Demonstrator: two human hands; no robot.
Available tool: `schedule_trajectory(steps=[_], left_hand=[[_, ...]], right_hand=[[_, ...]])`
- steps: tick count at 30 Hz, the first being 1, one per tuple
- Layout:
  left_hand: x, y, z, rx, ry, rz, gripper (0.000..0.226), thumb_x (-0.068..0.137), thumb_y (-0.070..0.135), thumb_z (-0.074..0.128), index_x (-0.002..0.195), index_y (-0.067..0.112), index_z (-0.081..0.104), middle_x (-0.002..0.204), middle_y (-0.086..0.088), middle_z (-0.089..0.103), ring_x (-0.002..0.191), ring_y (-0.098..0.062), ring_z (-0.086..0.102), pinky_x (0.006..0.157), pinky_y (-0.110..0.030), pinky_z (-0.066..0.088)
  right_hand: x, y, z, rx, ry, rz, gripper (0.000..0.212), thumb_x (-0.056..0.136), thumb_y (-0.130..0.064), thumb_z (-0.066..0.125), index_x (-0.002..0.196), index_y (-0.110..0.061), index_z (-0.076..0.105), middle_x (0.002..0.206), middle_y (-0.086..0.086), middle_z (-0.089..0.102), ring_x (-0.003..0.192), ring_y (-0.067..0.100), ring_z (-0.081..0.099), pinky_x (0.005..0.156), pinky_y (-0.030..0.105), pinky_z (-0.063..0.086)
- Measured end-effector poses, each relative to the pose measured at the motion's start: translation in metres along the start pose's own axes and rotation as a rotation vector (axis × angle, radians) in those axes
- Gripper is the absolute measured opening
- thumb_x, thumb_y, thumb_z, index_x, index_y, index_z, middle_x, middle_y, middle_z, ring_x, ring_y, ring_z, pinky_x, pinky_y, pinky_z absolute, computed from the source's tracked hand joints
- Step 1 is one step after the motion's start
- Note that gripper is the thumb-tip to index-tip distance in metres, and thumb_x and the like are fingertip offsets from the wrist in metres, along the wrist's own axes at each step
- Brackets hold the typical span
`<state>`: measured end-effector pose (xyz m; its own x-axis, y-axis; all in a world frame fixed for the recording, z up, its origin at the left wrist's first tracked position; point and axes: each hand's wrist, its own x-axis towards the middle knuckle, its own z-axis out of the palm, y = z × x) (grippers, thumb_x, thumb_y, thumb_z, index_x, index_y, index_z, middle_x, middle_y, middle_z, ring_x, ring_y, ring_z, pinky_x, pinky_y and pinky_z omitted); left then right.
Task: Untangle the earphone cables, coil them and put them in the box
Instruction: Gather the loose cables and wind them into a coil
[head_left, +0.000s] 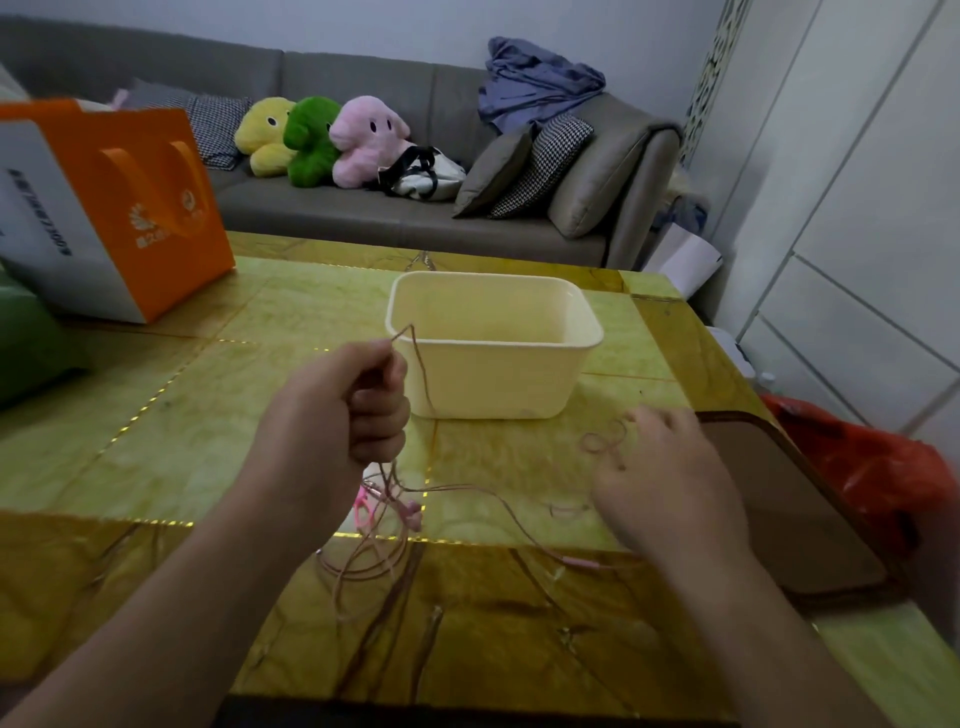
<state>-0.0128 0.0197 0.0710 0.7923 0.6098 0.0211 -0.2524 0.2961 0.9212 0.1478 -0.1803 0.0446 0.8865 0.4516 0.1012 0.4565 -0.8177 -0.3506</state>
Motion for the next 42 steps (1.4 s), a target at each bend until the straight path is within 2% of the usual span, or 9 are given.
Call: schedule_trajectory(steps=[6,9,13,19,22,29,33,37,42], left_hand=[[-0.012,-0.004,0.016,0.188,-0.253,-0.103,0.034,0.106,0.025,0.047,0.075,0.012,0.055,0.063,0.004,0.022,0.053,-0.011,0.015,0.046,-0.022,0.011],[-0.017,-0.009,0.018,0.364,-0.394,-0.090,0.033,0.101,0.032,0.055,0.079,0.009,0.062,0.062,0.003,0.026,0.053,-0.013,0.019,0.046,-0.023,0.017],[-0.016,-0.005,0.014,0.387,-0.347,-0.061,0.034,0.095,0.033,0.059,0.073,0.008,0.063,0.061,0.001,0.023,0.055,-0.016,0.016,0.048,-0.025,0.016],[-0.011,0.000,0.006,0.280,-0.228,-0.021,0.038,0.092,0.027,0.062,0.055,0.020,0.055,0.060,-0.001,0.019,0.054,-0.015,0.013,0.053,-0.034,0.011],[-0.007,0.000,-0.001,0.241,-0.190,-0.025,0.035,0.091,0.027,0.061,0.060,0.014,0.056,0.057,0.002,0.020,0.050,-0.014,0.016,0.050,-0.028,0.018],[-0.008,0.003,-0.004,0.180,-0.097,-0.019,0.027,0.086,0.020,0.063,0.061,0.010,0.059,0.058,-0.002,0.025,0.050,-0.018,0.025,0.053,-0.027,0.034],[-0.008,-0.002,-0.001,0.206,-0.109,-0.020,0.022,0.095,0.020,0.058,0.082,0.004,0.067,0.061,-0.004,0.030,0.051,-0.017,0.028,0.049,-0.025,0.038],[-0.013,-0.008,0.008,0.486,-0.173,0.004,0.023,0.103,0.026,0.059,0.095,0.011,0.075,0.063,-0.008,0.039,0.052,-0.019,0.037,0.052,-0.031,0.039],[-0.018,-0.016,0.019,0.598,-0.223,-0.001,0.023,0.103,0.021,0.062,0.089,0.012,0.078,0.060,-0.007,0.039,0.049,-0.011,0.034,0.043,-0.016,0.030]], right_hand=[[-0.027,-0.041,0.004,0.537,-0.022,-0.633,0.095,0.087,0.002,0.069,0.165,-0.034,0.028,0.169,-0.017,0.025,0.159,0.000,0.017,0.131,0.028,0.019],[-0.027,-0.046,0.011,0.563,-0.034,-0.780,0.078,0.094,0.000,0.071,0.161,-0.026,0.041,0.150,-0.011,0.051,0.145,0.004,0.041,0.121,0.028,0.034],[-0.019,-0.035,0.005,0.581,0.013,-0.689,0.014,0.106,-0.025,0.058,0.102,-0.023,0.071,0.095,-0.011,0.056,0.098,0.008,0.054,0.085,0.020,0.040],[-0.005,-0.011,-0.013,1.335,0.089,-0.193,0.041,0.114,-0.022,0.043,0.075,-0.014,0.057,0.066,0.004,0.051,0.062,0.022,0.054,0.063,0.040,0.058],[0.015,0.013,-0.015,1.505,0.220,0.047,0.041,0.115,-0.024,0.042,0.076,-0.018,0.054,0.060,-0.003,0.032,0.050,0.014,0.029,0.042,0.028,0.030],[0.038,0.049,-0.016,1.498,0.437,0.382,0.039,0.112,-0.026,0.042,0.075,-0.024,0.052,0.055,-0.008,0.031,0.045,0.010,0.026,0.041,0.024,0.022],[0.034,0.046,-0.011,1.018,0.330,0.352,0.017,0.096,-0.018,0.057,0.102,-0.023,0.072,0.083,-0.006,0.064,0.074,0.015,0.063,0.070,0.034,0.046],[0.006,0.009,-0.011,0.545,0.185,-0.035,0.074,0.087,-0.001,0.064,0.154,-0.027,0.047,0.152,-0.008,0.045,0.142,0.009,0.041,0.119,0.037,0.037],[-0.025,-0.030,0.004,0.613,-0.179,-0.594,0.063,0.097,-0.007,0.070,0.153,-0.032,0.052,0.136,-0.025,0.062,0.131,-0.014,0.050,0.107,0.005,0.035]])
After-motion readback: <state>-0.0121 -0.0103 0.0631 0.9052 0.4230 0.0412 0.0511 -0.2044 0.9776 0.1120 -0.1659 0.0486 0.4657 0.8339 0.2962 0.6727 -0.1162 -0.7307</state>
